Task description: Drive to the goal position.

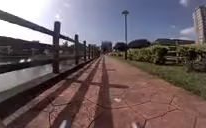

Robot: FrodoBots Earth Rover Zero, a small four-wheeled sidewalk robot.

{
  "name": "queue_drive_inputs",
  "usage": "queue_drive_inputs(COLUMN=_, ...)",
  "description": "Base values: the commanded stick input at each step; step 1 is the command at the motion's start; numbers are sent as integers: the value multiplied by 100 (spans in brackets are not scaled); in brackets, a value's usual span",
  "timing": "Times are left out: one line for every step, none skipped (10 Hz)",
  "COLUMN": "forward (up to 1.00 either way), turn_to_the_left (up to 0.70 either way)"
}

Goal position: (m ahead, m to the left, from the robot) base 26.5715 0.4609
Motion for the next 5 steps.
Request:
queue_drive_inputs(forward=50, turn_to_the_left=0)
queue_drive_inputs(forward=50, turn_to_the_left=0)
queue_drive_inputs(forward=50, turn_to_the_left=0)
queue_drive_inputs(forward=50, turn_to_the_left=0)
queue_drive_inputs(forward=50, turn_to_the_left=0)
